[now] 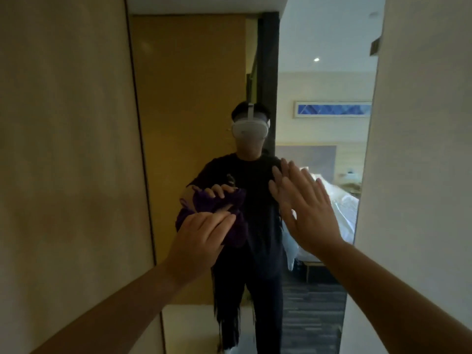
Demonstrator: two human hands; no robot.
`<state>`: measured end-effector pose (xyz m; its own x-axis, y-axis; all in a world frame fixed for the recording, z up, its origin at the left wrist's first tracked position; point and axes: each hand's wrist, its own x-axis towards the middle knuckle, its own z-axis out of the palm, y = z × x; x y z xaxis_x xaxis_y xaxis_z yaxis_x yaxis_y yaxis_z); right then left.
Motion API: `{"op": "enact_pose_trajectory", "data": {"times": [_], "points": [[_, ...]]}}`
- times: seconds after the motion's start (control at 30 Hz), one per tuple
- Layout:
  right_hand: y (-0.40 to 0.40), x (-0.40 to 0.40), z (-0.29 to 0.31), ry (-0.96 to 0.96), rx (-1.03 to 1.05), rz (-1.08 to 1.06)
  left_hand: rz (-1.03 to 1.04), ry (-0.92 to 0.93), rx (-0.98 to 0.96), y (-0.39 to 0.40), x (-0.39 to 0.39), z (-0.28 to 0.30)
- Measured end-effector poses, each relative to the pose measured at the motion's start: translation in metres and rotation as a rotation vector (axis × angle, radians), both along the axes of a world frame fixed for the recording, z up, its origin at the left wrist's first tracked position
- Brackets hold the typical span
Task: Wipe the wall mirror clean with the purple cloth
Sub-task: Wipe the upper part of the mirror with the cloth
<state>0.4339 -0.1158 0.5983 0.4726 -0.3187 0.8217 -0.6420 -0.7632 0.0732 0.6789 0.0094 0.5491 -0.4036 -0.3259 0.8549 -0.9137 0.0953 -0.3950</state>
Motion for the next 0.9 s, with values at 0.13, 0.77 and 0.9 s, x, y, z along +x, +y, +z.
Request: {"op": "enact_pose_trajectory", "data": {"times": [0.13, 0.77, 0.9], "points": [[0.032, 0.054, -0.040, -0.058, -0.034, 0.086, 0.004, 0.048, 0.025, 0.036, 0.054, -0.006], [-0.019, 0.109, -0.072, 0.039, -0.183, -0.235, -0.013, -0.023, -0.172, -0.004, 0.088, 0.020], [-0.026, 0.110, -0.074, 0.009, -0.262, -0.243, 0.033, -0.052, -0.241, -0.023, 0.089, 0.059]]}}
